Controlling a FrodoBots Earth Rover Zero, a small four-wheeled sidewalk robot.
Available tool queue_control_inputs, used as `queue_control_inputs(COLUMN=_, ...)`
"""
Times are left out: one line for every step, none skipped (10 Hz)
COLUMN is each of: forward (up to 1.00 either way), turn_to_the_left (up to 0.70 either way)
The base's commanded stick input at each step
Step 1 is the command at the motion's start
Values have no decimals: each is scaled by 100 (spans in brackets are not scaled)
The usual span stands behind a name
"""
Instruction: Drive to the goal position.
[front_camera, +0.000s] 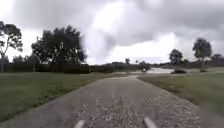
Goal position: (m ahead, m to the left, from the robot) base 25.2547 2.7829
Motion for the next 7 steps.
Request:
queue_control_inputs(forward=70, turn_to_the_left=-30)
queue_control_inputs(forward=70, turn_to_the_left=-34)
queue_control_inputs(forward=70, turn_to_the_left=0)
queue_control_inputs(forward=70, turn_to_the_left=0)
queue_control_inputs(forward=70, turn_to_the_left=0)
queue_control_inputs(forward=70, turn_to_the_left=0)
queue_control_inputs(forward=70, turn_to_the_left=0)
